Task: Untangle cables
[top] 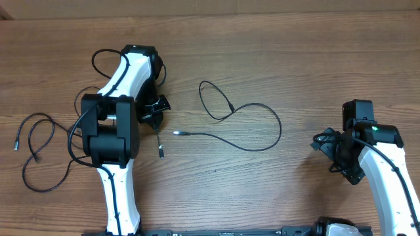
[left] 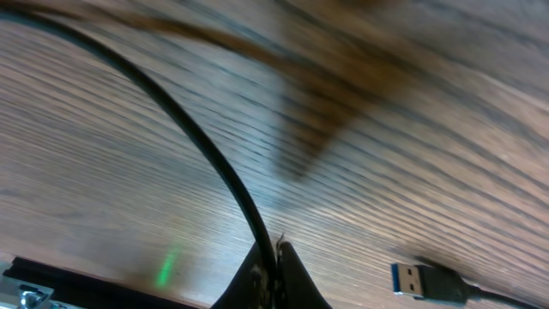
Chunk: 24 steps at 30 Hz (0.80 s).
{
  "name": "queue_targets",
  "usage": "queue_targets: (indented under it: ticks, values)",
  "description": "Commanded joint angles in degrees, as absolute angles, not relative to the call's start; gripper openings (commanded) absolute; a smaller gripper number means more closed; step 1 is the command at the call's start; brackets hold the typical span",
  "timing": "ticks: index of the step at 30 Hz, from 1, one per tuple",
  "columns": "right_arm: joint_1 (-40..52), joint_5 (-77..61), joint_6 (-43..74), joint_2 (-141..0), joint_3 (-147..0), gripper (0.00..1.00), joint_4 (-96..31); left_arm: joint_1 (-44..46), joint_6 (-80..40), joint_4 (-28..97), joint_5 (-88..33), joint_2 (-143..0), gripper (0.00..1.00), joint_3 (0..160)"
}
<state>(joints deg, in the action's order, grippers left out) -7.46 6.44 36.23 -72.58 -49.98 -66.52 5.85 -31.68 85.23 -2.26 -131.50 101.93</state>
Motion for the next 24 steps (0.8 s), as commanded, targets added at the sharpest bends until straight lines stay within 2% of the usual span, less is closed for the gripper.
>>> queue_targets:
  ticks: [1,8,15,18,24]
  values:
    - [-7.4,7.5,36.1,-71.8,-51.4,1.00,-66.3,3.7,-34.3,85.0,0.9,-127.6,0.04,101.8]
    - [-7.4,7.5,36.1,-71.8,-51.4,1.00,-66.3,-2.1,-34.7,85.0,7.2,-113.9,0.04,101.8]
    - [-7.4,7.5,36.1,-71.8,-51.4,1.00,-66.3,-14.2,-34.7,84.1,11.5,-99.2,0.04,101.8]
    - [-7.4,7.5,36.1,-71.8,-51.4,1.00,-66.2,-20.9,-34.7,83.2,12.1,-94.8,0.04,101.8]
    - [-7.4,7.5,36.1,-71.8,-51.4,1.00,-66.2,-28.7,-34.7,83.6,12.6,-93.4,0.04,101.8]
